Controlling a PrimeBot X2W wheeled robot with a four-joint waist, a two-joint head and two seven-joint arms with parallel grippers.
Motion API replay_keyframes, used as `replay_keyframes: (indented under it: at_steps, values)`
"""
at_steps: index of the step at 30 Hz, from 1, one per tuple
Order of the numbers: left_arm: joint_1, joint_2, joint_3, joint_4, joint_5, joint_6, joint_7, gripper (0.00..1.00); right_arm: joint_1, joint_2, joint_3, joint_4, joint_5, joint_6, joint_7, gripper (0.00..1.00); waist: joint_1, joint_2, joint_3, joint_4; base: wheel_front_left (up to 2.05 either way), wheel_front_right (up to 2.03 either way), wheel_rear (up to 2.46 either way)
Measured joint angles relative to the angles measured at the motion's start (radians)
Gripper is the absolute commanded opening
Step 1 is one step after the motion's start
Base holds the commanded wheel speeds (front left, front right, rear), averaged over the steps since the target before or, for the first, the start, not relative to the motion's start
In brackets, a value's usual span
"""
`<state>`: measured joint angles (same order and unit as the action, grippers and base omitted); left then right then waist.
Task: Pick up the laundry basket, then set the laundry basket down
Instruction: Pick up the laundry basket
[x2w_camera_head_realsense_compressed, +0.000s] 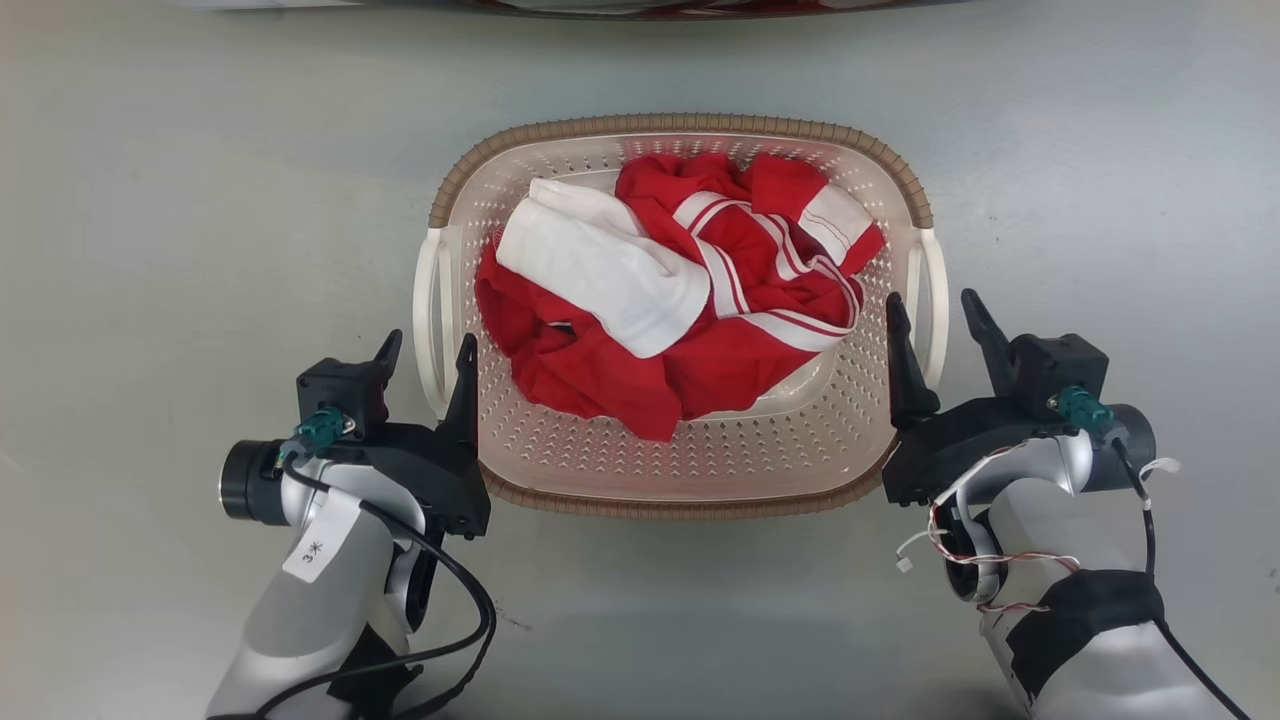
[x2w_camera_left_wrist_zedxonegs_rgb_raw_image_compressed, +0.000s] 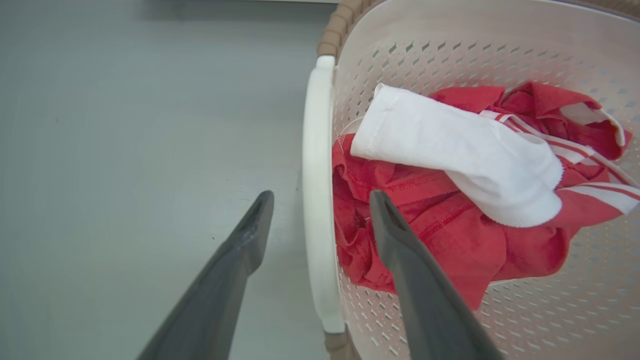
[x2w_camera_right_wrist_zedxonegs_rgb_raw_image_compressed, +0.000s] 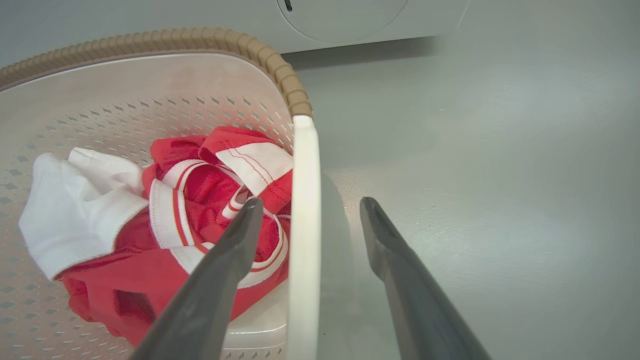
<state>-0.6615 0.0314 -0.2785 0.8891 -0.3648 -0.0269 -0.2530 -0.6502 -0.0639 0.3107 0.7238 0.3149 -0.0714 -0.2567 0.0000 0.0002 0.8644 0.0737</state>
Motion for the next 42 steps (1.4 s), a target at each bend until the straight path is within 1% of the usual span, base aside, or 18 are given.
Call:
replay_keyframes:
  at_steps: [9, 13, 16, 22, 23, 24, 25, 26, 27, 28, 30, 37, 42]
  values:
    - [-0.039, 0.0, -0.053, 0.054, -0.053, -0.001, 0.0, 1.0, -0.042, 0.0, 0.054, 0.062, 0.038, -0.01, 0.0, 1.0, 0.0, -0.0002, 0.011, 0.008, 0.0, 0.0, 0.0]
    - [-0.06, 0.0, -0.081, 0.074, -0.068, -0.009, 0.0, 1.0, -0.061, -0.001, 0.08, 0.09, 0.064, -0.018, 0.0, 1.0, 0.0, -0.0002, 0.018, 0.01, 0.0, 0.0, 0.0]
    - [-0.081, -0.001, -0.103, 0.081, -0.074, -0.009, 0.0, 1.0, -0.076, -0.001, 0.087, 0.107, 0.075, -0.026, 0.0, 1.0, 0.0, -0.0001, 0.028, 0.011, 0.0, 0.0, 0.0]
    - [-0.098, -0.001, -0.147, 0.103, -0.093, -0.008, 0.001, 1.0, -0.085, -0.001, 0.106, 0.14, 0.094, -0.03, 0.0, 1.0, 0.0, -0.0002, 0.04, 0.014, 0.0, 0.0, 0.0]
    - [-0.101, -0.001, -0.153, 0.105, -0.105, -0.008, 0.002, 0.98, -0.092, -0.001, 0.112, 0.149, 0.101, -0.03, 0.0, 1.0, 0.0, -0.0001, 0.042, 0.014, 0.0, 0.0, 0.0]
    - [-0.106, -0.001, -0.157, 0.108, -0.115, -0.008, 0.005, 0.78, -0.1, -0.002, 0.117, 0.154, 0.102, -0.03, 0.0, 0.86, 0.0001, -0.0001, 0.044, 0.015, 0.0, 0.0, 0.0]
    - [-0.112, -0.001, -0.161, 0.109, -0.122, -0.008, 0.005, 0.49, -0.106, -0.002, 0.122, 0.155, 0.105, -0.03, 0.0, 0.71, 0.0001, -0.0001, 0.046, 0.015, 0.0, 0.0, 0.0]
    - [-0.118, -0.001, -0.167, 0.11, -0.125, -0.008, 0.005, 0.37, -0.113, -0.002, 0.127, 0.158, 0.113, -0.032, 0.0, 0.49, 0.0, -0.0001, 0.047, 0.016, 0.0, 0.0, 0.0]
    - [-0.122, -0.001, -0.176, 0.112, -0.129, -0.008, 0.007, 0.02, -0.119, -0.002, 0.13, 0.159, 0.119, -0.035, 0.0, 0.38, 0.0, -0.0002, 0.048, 0.016, 0.0, 0.0, 0.0]
    - [-0.125, 0.0, -0.182, 0.115, -0.133, -0.007, 0.009, 0.0, -0.123, -0.002, 0.135, 0.16, 0.121, -0.035, 0.0, 0.02, 0.0, -0.0002, 0.049, 0.017, 0.0, 0.0, 0.0]
    - [-0.131, 0.009, -0.189, 0.124, -0.14, -0.007, 0.011, 0.0, -0.125, -0.012, 0.138, 0.171, 0.127, -0.043, 0.0, 0.0, 0.0, -0.0002, 0.05, 0.018, 0.0, 0.0, 0.0]
    - [-0.13, 0.005, -0.23, 0.144, -0.185, -0.005, 0.013, 0.0, -0.134, -0.012, 0.166, 0.22, 0.155, -0.044, 0.0, 0.0, 0.0001, -0.0001, 0.028, 0.021, 0.0, 0.0, 0.0]
    - [-0.126, 0.005, -0.256, 0.168, -0.206, 0.0, 0.014, 0.0, -0.13, -0.012, 0.204, 0.242, 0.198, -0.044, 0.0, 0.0, 0.0, -0.0001, -0.01, 0.022, 0.0, 0.0, 0.0]
